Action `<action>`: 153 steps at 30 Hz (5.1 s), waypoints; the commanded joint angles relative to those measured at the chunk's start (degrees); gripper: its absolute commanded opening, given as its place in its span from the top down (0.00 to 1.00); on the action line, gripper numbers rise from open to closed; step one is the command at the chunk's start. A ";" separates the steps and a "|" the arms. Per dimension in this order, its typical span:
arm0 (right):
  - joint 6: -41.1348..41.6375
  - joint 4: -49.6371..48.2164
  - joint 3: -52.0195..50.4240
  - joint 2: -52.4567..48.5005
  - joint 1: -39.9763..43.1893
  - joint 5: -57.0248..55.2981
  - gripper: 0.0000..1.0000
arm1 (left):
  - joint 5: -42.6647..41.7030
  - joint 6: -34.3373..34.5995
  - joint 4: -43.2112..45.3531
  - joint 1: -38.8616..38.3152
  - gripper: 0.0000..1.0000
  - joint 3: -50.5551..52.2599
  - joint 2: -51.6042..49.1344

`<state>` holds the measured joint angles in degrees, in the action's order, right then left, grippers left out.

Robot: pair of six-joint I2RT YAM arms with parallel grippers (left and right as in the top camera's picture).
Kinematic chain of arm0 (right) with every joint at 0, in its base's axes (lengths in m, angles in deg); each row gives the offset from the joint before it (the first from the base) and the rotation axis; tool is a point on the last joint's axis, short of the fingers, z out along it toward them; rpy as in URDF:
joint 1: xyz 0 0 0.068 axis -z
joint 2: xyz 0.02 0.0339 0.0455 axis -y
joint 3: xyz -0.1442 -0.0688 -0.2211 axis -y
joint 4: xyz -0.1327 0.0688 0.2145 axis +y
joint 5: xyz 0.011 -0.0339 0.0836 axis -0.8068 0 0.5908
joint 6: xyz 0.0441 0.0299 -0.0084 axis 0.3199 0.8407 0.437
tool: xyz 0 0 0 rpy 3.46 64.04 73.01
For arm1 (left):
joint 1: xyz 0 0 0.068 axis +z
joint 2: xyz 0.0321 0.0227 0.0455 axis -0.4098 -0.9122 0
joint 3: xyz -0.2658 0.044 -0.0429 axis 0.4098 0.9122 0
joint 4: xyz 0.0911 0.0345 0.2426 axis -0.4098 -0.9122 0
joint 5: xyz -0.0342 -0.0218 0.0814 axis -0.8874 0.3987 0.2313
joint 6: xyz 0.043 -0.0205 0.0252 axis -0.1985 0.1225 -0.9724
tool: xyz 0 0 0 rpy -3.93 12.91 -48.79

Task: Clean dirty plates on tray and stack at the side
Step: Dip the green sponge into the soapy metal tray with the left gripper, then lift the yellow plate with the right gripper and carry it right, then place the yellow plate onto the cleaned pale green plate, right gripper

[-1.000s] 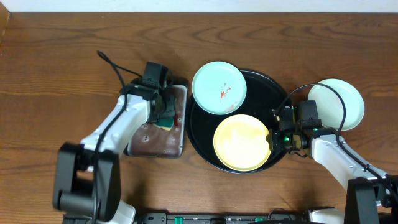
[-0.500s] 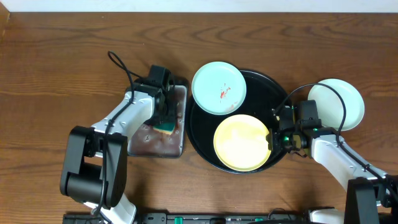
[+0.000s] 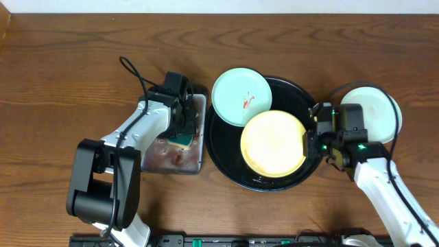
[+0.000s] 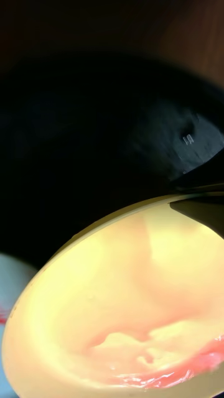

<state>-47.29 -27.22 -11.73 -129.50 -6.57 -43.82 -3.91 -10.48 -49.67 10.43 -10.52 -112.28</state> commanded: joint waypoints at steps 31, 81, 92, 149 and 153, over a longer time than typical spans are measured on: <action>-38.27 -11.43 6.03 10.84 -29.18 -60.06 0.99 | 0.28 -0.13 -0.22 0.09 0.44 0.17 -0.24; 16.72 -13.90 5.99 -6.67 30.01 2.78 0.99 | 0.28 -0.13 -0.59 0.09 0.43 0.17 -0.24; -8.35 -13.68 6.03 6.29 13.86 -9.92 0.99 | 0.28 -0.13 -0.57 0.09 0.43 0.17 -0.24; 30.27 -9.57 6.01 -8.55 29.18 -11.37 0.99 | 0.28 -0.13 -0.57 0.09 0.43 0.17 -0.24; 33.86 -9.77 6.01 -12.63 34.58 -11.34 0.99 | 0.28 -0.13 -0.59 0.09 0.43 0.17 -0.24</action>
<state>-19.95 -36.69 -6.20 -140.06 25.28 -60.21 -3.91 -10.48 -49.94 10.43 -10.52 -112.28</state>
